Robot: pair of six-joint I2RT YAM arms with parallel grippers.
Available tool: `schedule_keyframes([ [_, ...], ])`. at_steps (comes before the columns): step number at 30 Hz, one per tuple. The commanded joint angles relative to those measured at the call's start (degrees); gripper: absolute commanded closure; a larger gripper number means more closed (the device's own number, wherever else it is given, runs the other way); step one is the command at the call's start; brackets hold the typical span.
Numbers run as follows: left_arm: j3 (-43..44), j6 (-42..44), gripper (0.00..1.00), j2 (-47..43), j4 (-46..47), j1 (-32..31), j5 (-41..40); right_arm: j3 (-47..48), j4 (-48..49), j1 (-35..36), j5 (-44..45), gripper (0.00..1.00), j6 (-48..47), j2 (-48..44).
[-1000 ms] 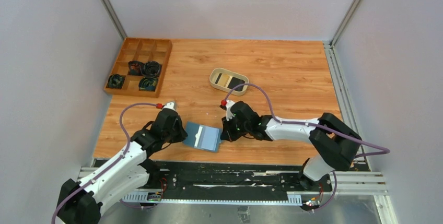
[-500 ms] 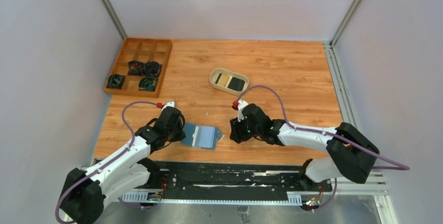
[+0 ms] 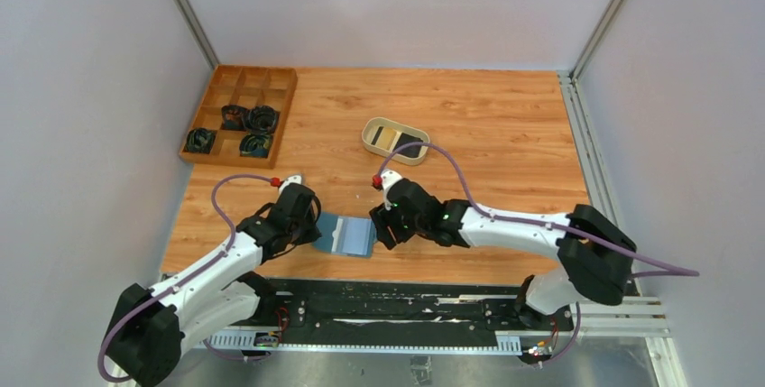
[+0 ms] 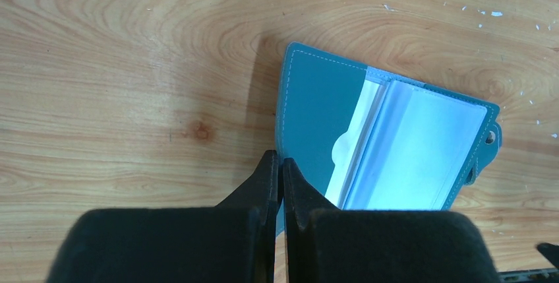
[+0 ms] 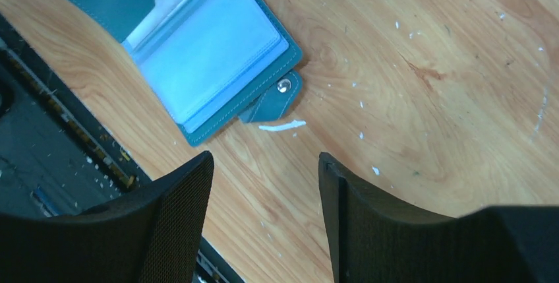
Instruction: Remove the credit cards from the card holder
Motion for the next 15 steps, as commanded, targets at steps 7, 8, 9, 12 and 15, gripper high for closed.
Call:
schedule_keyframes([
  [7,1.3,-0.3,1.00,0.4,0.0,0.2,-2.4,9.7,-6.5,3.9,9.3,0.36,2.9,14.0],
  [8,1.2,-0.2,1.00,0.3,0.0,0.2,-2.5,10.1,-7.0,3.9,10.2,0.36,3.0,14.7],
  [9,1.2,-0.2,1.00,0.2,-0.1,0.2,-2.5,10.5,-7.2,3.8,10.9,0.36,3.0,15.0],
  [12,1.2,-0.2,1.00,0.2,-0.1,0.2,-2.5,11.5,-7.5,3.9,11.4,0.36,2.7,16.1],
  [15,1.2,-0.1,1.00,0.3,0.0,0.2,-2.5,12.6,-7.9,3.9,11.6,0.36,2.6,17.6],
])
